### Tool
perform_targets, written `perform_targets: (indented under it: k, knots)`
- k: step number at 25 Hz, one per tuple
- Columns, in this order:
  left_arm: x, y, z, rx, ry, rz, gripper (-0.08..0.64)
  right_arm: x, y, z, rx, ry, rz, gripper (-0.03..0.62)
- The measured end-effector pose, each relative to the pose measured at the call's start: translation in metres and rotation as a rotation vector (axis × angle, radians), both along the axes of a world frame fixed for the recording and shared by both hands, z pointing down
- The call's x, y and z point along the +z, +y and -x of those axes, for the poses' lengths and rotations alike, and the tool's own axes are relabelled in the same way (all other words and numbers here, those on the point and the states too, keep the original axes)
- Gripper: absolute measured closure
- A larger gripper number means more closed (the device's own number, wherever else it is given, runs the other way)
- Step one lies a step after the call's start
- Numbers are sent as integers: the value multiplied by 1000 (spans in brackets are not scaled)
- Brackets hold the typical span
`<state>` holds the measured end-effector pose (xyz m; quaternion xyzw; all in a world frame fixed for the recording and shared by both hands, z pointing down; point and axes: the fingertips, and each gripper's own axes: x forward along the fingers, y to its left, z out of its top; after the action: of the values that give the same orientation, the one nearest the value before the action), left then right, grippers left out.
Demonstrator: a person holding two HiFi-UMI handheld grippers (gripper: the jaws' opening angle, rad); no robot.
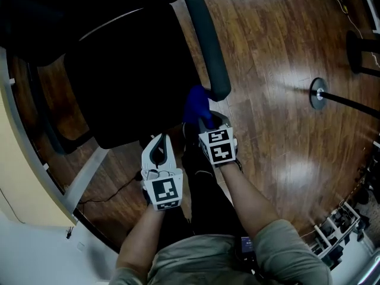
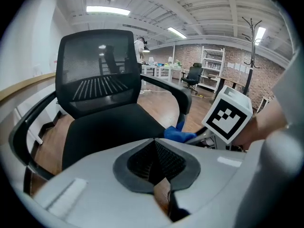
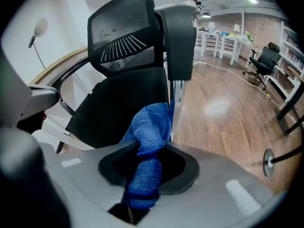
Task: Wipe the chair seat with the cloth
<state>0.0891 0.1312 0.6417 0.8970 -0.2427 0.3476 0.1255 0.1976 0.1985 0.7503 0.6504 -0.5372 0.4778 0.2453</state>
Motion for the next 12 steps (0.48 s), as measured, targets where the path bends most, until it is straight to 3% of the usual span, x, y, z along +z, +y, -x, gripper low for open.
perform_targets:
  k: [6,12]
  knots:
    - [-64,-41,28,-120,43,-31,555,-77,-25,25,-128,20,-48,495]
    - [-147,-81,94,-238,90,-71,555,-179,-73,99,-390,57,-152,495]
